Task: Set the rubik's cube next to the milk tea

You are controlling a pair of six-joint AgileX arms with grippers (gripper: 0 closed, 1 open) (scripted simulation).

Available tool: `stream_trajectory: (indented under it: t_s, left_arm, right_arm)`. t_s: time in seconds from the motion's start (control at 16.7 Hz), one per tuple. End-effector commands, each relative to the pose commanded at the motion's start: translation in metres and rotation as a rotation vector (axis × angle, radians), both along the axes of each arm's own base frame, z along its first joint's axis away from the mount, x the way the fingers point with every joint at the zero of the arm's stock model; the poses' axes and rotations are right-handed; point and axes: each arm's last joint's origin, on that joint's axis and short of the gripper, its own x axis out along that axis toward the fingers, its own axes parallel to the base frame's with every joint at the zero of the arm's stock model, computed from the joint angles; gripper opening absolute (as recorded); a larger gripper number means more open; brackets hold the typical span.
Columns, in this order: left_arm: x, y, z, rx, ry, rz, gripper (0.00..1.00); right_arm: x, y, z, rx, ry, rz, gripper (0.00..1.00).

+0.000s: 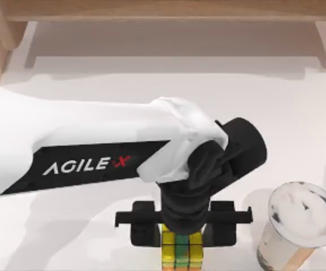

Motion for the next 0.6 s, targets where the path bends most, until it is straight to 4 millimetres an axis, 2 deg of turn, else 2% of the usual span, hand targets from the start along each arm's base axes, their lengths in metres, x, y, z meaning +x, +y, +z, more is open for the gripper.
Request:
stream_trajectory:
  t_s: [0.24, 0.6]
  left_arm:
    - [0.0000, 0.0000, 0.0000, 0.000, 0.000, 0.000, 0.98]
    - [0.0000, 0.0000, 0.0000, 0.000, 0.000, 0.000, 1.00]
  right_arm:
    - [0.0000, 0.0000, 0.0000, 0.000, 0.000, 0.000, 1.00]
    - [0.0000, 0.0000, 0.0000, 0.000, 0.000, 0.000, 1.00]
